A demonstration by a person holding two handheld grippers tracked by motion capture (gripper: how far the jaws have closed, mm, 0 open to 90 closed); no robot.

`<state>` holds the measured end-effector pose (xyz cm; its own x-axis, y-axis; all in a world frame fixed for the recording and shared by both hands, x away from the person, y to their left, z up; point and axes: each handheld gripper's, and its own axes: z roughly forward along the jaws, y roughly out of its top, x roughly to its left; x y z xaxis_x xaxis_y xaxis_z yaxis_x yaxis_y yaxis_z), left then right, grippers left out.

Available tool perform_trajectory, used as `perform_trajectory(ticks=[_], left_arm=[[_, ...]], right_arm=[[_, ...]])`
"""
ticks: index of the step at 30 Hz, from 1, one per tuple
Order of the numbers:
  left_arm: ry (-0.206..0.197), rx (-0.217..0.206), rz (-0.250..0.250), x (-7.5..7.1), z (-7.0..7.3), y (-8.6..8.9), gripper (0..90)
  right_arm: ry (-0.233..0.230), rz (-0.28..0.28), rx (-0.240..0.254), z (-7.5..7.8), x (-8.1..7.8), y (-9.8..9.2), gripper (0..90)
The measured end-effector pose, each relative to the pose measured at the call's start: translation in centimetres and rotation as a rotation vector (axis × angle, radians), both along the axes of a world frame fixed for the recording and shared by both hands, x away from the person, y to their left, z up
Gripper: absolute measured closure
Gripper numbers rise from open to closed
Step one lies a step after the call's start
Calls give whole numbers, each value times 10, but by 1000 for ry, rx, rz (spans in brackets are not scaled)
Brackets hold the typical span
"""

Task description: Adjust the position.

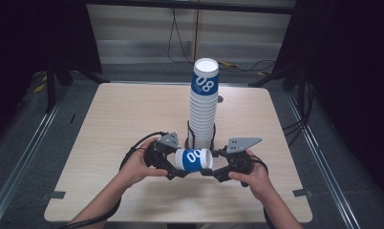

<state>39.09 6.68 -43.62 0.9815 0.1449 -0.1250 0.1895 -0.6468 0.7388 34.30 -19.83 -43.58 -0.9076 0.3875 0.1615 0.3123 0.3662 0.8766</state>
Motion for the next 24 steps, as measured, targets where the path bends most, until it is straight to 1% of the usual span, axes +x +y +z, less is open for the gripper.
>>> perform_trajectory(ticks=[1,6,9,11,12,13,14,16,18,21,22,23,24], left_arm=[[7,-2,4,0,0,0,94],[8,4,-5,1,0,0,90],[10,-6,-9,1,0,-1,91],[12,-16,-6,0,0,-2,101],[10,-8,-12,0,1,-2,103],[12,-17,-20,0,1,-2,111],[10,-14,-23,0,1,-2,126],[4,-14,-25,0,1,-3,126],[9,-17,-27,0,1,-2,130],[7,-11,-21,-1,2,-2,135],[1,9,-26,-1,3,-2,139],[-1,-1,-21,-2,3,-2,142],[-4,7,-26,-2,3,-2,146]], right_arm=[[1,0,1,0,0,0,296],[2,3,4,0,0,0,298],[3,4,3,0,0,0,297],[6,5,3,0,0,0,298],[6,6,4,0,0,0,297],[9,7,5,0,0,0,298],[9,8,4,0,0,0,298],[6,7,0,-1,0,0,298],[8,7,1,0,0,0,297],[10,10,3,-1,0,1,298],[10,10,1,-1,0,1,298],[17,9,4,-1,0,1,297],[18,12,6,-2,1,1,297]])
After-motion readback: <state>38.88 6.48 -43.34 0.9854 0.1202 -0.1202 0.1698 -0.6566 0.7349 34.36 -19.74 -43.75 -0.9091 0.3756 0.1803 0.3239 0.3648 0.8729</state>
